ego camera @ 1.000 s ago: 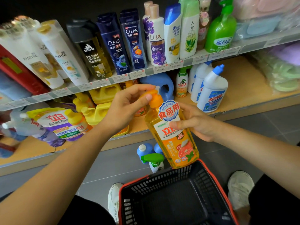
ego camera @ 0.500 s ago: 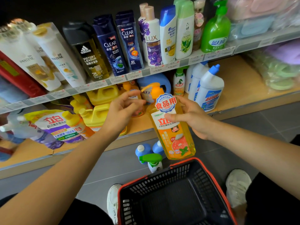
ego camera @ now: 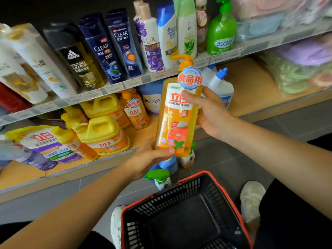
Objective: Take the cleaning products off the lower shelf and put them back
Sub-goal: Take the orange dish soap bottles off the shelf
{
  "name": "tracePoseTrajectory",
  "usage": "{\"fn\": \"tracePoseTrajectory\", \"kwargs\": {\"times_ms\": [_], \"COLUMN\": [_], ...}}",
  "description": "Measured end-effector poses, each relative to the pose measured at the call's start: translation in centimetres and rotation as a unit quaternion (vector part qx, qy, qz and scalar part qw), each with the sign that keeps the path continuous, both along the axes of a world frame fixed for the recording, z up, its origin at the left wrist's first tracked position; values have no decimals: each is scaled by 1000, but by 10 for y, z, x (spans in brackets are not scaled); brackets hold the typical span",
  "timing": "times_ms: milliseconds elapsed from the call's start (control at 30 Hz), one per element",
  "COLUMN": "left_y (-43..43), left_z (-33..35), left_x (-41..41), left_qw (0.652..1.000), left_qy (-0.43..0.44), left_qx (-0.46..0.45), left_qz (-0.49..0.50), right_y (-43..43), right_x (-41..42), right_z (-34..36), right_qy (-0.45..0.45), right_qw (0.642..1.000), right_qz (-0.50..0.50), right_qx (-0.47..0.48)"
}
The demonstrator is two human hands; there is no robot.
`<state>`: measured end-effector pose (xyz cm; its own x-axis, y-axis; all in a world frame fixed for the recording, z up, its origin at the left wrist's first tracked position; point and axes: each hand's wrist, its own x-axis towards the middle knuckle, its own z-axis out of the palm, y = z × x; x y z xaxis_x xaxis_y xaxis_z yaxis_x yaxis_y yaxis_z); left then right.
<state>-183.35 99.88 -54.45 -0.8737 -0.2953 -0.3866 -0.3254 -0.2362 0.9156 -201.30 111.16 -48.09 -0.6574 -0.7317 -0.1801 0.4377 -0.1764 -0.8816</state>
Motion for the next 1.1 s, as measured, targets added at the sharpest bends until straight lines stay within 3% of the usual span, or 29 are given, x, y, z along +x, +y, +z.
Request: {"fn": "tracePoseTrajectory", "kwargs": {"times_ms": [100, 200, 267, 367, 400, 467, 567, 667, 700, 767, 867, 967, 1100], "left_y": [3, -3, -15, -33, -36, -42, -43, -32, -27, -18, -15, -15, -12], "left_z": [1, 10, 19, 34, 38, 43, 51, 60, 61, 59, 61, 65, 64], "left_x": [-3, -6, -8, -9, -8, -9, -8, -7, -7, -7, -8, -12, -12], "left_qw": [992, 978, 968, 962, 958, 946, 931, 913, 912, 910, 901, 861, 849], "left_qy": [56, 104, 131, 147, 145, 147, 131, 114, 122, 144, 167, 193, 194], "left_qx": [94, 118, 106, 7, -38, -125, -249, -347, -361, -369, -392, -471, -491], "left_qz": [68, 138, 185, 231, 244, 259, 234, 179, 152, 118, 84, 19, -33], "right_y": [-1, 1, 4, 11, 13, 16, 16, 8, 6, 4, 10, 11, 10], "right_x": [-8, -19, -21, -13, -9, -5, -6, -2, 2, 3, 0, -1, 1], "right_z": [4, 2, -2, -11, -12, -15, -8, -8, -10, -16, -21, -20, -20], "right_qy": [-15, -8, -13, -3, 33, 200, 518, 612, 600, 544, 504, 470, 446], "right_qw": [999, 998, 996, 980, 971, 943, 831, 757, 755, 793, 831, 860, 877], "right_qz": [29, 54, 65, 88, 91, 58, -33, 141, 189, 223, 191, 156, 127], "right_qx": [-15, 10, 59, 176, 218, 258, 197, 181, 184, 161, 135, 124, 121]}}
